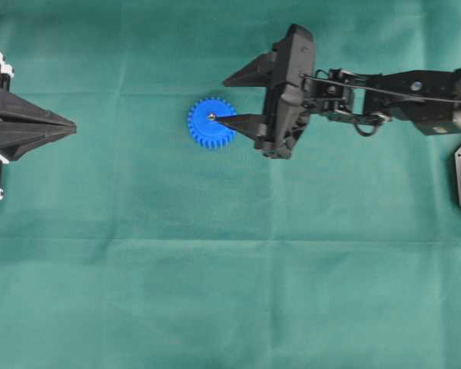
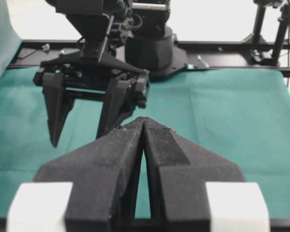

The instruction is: Insert the shaft placed at a random location into the center hole of the medium gear at another random location.

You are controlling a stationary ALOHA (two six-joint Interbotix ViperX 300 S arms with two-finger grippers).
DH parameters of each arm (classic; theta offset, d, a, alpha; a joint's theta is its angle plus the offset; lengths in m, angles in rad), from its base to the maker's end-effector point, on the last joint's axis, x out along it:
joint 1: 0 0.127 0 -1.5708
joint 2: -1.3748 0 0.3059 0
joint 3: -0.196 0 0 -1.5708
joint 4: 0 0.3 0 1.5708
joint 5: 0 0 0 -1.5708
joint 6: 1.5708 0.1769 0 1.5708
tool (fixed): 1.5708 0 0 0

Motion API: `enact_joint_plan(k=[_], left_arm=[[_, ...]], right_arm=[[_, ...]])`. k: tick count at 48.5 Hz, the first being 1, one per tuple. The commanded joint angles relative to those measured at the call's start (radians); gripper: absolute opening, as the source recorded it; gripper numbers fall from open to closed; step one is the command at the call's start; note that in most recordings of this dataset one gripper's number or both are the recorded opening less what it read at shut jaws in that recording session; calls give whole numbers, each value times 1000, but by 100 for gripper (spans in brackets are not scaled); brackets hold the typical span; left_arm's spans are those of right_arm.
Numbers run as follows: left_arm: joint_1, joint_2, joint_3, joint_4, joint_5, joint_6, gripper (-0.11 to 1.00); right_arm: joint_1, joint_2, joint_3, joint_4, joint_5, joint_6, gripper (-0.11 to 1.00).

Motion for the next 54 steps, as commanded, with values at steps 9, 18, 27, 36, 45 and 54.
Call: enact_joint_plan(k=[9,18,27,36,45,54], left_arm=[[2,6,-14,2,-6,0,0],[2,6,-12,2,-5,-2,0],[2,6,-14,3,-5,-2,0],[2,6,-14,2,-6,-2,0],[2,6,-14,2,-6,-2,0],[2,6,-12,2,-5,0,0]], right_arm=[[6,-163,101,2,25,-2,83],[6,-256,183,3,25,0,83],[8,-333,241,5,25,2,83],[6,-399,290,5,28,2,83],[6,-422,304,5,41,2,83],[8,-419,302,5,41,2,83]])
